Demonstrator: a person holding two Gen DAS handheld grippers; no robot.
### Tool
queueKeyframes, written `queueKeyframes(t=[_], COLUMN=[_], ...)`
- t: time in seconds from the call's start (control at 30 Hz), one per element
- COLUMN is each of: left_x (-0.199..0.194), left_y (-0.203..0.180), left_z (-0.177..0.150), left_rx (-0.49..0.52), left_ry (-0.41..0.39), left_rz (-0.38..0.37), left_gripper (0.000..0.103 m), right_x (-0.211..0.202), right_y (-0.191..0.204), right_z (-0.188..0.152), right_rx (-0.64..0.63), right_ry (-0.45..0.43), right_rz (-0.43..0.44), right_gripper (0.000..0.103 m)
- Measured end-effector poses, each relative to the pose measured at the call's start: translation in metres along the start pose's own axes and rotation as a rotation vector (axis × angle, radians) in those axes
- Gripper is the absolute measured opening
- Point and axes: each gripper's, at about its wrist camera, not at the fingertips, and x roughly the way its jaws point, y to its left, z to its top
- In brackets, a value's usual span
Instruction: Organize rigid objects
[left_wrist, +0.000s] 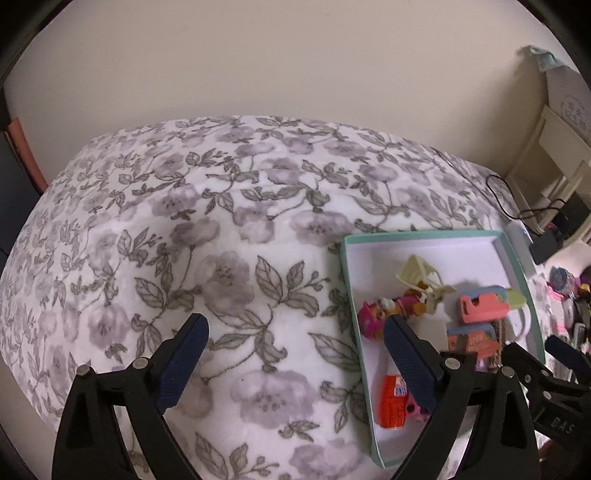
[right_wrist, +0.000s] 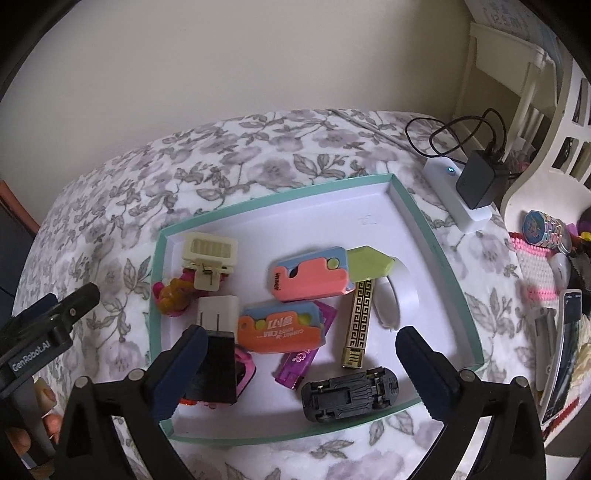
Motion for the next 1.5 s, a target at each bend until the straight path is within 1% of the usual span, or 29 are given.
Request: queueKeyframes(t=[0.1, 0.17, 0.23, 0.3, 0.37, 0.43, 0.57, 0.67, 0.8, 1.07, 1.2, 1.33, 1.5], left_x=[-0.009, -0.017, -0.025, -0.031, -0.037, -0.042, -0.052, -0.057, -0.061, -0.067, -0.069, -0.072, -0.075], left_y=[0.004, 0.006, 0.007, 0.007, 0.007, 0.009, 0.013, 0.015, 0.015, 0.014, 0.016, 0.021, 0.026], left_z=[-0.002, -0.004, -0.008, -0.012, -0.017, -0.02, -0.028, -0.033, -0.04, -0.049, -0.052, -0.054, -0.056], left_rx=[-0.01, -0.013, -0.007, 0.007, 0.018, 0.015, 0.002, 0.004, 0.015, 0.024, 0.025, 0.004, -0.016], left_ry=[0.01, 0.001, -0.009, -0.017, -0.029, -0.041, -0.058, -0.06, -0.052, -0.041, -0.038, -0.035, -0.036], left_rz=[-0.023, -0.039, -0.04, -0.01, 0.043, 0.066, 0.04, 0.041, 0.092, 0.091, 0.119, 0.132, 0.172], left_gripper=[0.096, 0.096, 0.096, 0.096, 0.096, 0.096, 0.096, 0.096, 0.096, 0.096, 0.096, 0.096, 0.096], right_x=[-0.006, -0.012, -0.018, -0.022, -0.025, -0.028, -0.034, -0.039, -0.046, -0.057, -0.062, -0.067, -0.072], right_y=[0.003, 0.005, 0.008, 0.012, 0.017, 0.021, 0.024, 0.027, 0.029, 0.03, 0.03, 0.032, 0.034], right_z=[-0.002, -0.003, -0.005, -0.008, -0.012, -0.015, -0.022, -0.027, -0.031, -0.04, -0.045, -0.049, -0.05], right_rx=[-0.008, -0.011, -0.016, -0.028, -0.048, -0.064, -0.067, -0.08, -0.089, -0.1, -0.105, -0.115, -0.127], right_ry=[-0.006, -0.015, -0.02, -0.025, -0.03, -0.032, -0.036, -0.049, -0.065, -0.085, -0.09, -0.098, -0.107], right_rz=[-0.002, -0.003, 0.0, 0.005, 0.008, 0.005, 0.019, 0.008, 0.005, 0.0, 0.005, 0.004, 0.018], right_gripper=[0.103, 0.103, 0.103, 0.103, 0.103, 0.103, 0.103, 0.103, 0.103, 0.103, 0.103, 0.103, 0.103])
